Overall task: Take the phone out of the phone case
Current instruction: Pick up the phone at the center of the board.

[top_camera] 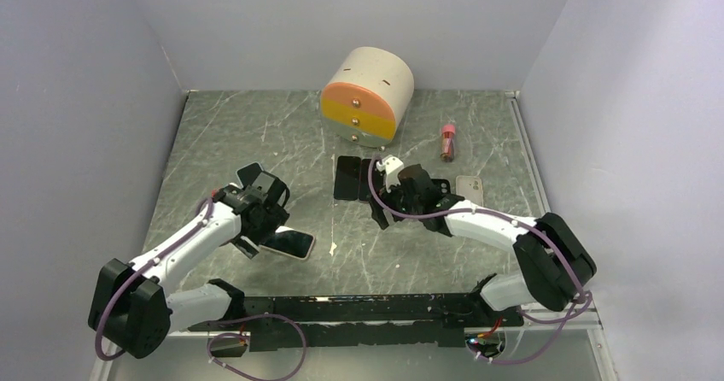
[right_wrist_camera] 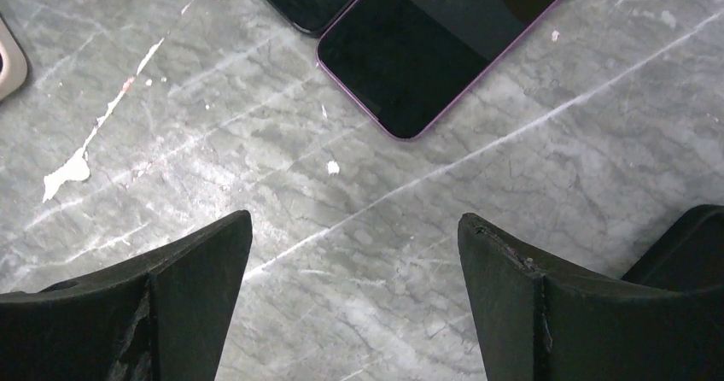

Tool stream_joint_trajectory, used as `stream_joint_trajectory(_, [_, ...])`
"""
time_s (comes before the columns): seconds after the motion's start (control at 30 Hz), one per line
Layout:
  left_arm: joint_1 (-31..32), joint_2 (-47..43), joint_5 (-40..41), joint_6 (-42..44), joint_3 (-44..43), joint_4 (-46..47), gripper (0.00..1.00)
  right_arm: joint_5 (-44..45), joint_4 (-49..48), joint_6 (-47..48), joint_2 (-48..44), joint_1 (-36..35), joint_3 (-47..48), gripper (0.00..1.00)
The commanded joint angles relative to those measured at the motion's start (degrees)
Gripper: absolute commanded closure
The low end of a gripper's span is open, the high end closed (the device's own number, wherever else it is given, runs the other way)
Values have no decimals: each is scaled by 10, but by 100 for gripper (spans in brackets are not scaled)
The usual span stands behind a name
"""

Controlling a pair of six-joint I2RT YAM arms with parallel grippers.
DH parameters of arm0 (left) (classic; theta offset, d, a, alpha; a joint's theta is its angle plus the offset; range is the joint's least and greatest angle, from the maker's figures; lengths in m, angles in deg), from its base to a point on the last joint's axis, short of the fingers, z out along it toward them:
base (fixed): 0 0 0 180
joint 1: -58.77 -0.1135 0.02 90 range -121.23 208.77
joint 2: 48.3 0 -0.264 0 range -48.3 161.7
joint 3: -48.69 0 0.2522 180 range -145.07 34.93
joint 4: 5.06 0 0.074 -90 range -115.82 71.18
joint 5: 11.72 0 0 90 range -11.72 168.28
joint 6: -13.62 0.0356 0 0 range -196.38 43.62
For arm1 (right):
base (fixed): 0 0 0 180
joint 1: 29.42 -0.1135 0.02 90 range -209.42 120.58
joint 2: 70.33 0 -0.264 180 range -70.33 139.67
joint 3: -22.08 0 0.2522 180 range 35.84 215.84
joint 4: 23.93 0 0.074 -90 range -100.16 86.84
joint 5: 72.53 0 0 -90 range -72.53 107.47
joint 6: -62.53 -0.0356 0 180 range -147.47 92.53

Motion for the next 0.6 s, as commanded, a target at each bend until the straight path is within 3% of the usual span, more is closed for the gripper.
stream_joint_trajectory(0.0, [-1,7,-17,-74,-20,-54,6,25,-61,10,-42,-12,-24,7])
stream_joint_trajectory(0.2, [-13,51,-31,-109,-50,-64,6,50,-108,6,-72,-16,-63,7])
stream_joint_trajectory(0.57, [-83,142,-101,-67,-59,-6,6,110,-123,-26,-90,-19,-78,1])
